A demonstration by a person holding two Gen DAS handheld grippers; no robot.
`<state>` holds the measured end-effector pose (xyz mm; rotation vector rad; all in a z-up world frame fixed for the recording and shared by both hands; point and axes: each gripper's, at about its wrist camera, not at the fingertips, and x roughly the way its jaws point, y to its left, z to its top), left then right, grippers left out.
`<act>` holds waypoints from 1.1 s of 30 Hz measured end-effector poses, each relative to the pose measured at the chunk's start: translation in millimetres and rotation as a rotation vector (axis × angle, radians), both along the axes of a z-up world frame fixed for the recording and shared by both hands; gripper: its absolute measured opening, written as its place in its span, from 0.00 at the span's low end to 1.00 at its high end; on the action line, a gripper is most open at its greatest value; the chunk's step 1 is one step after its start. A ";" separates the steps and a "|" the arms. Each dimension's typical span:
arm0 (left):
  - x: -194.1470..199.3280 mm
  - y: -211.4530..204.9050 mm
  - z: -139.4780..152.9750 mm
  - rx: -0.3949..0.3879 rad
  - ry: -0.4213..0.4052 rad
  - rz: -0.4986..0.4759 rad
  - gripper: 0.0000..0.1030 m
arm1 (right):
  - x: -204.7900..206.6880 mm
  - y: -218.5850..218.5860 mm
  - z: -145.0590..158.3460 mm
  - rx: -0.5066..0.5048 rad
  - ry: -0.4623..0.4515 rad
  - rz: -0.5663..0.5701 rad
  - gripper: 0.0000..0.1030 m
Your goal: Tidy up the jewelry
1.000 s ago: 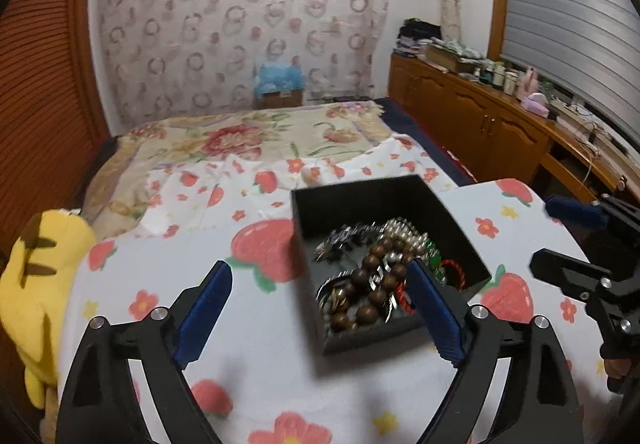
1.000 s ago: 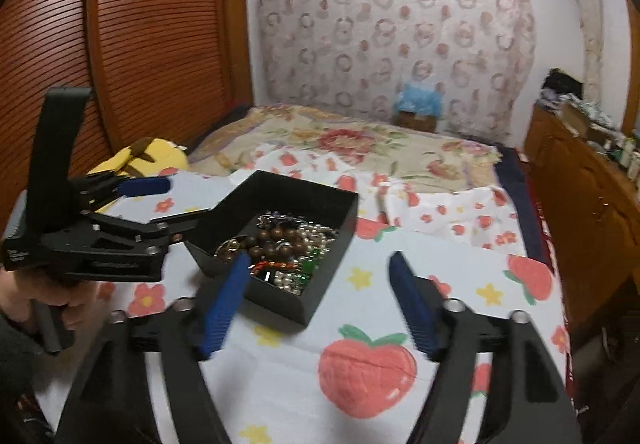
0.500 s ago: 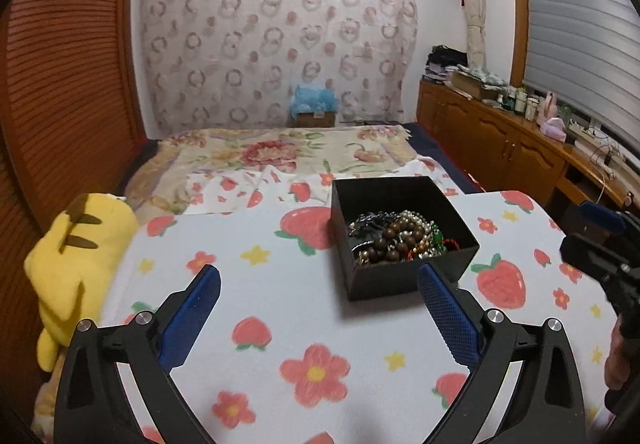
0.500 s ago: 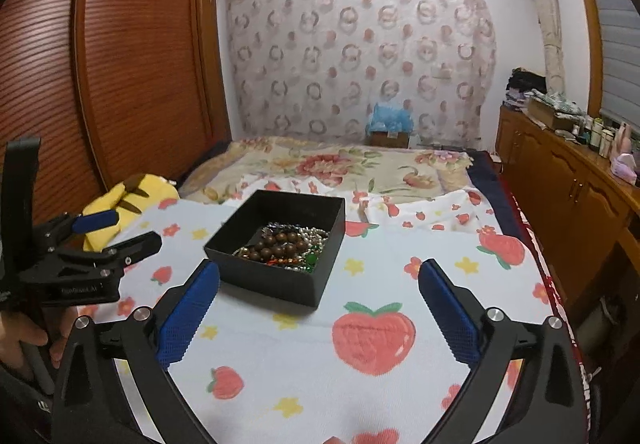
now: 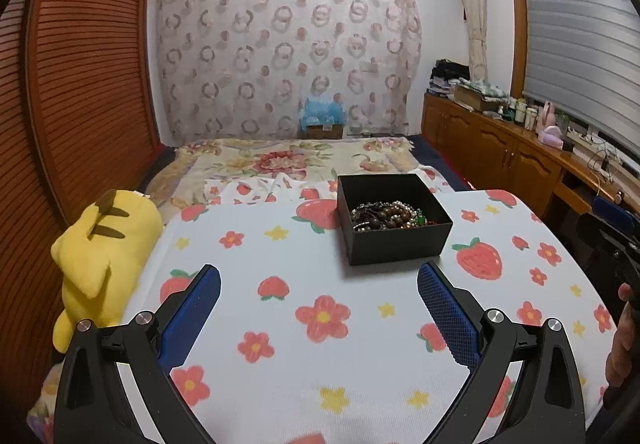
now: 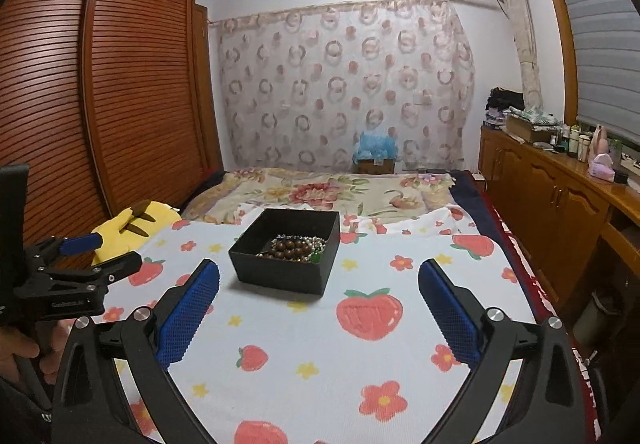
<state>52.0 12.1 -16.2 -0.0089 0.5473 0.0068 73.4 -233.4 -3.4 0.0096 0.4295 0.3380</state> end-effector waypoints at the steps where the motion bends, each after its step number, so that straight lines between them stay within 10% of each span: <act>1: -2.9 0.5 0.1 -0.001 -0.001 0.002 0.93 | -1.9 0.1 -0.5 0.002 -0.001 0.000 0.97; 33: -23.6 -8.0 13.8 0.007 -0.044 -0.008 0.93 | -5.5 2.1 -0.6 0.003 -0.003 -0.011 0.98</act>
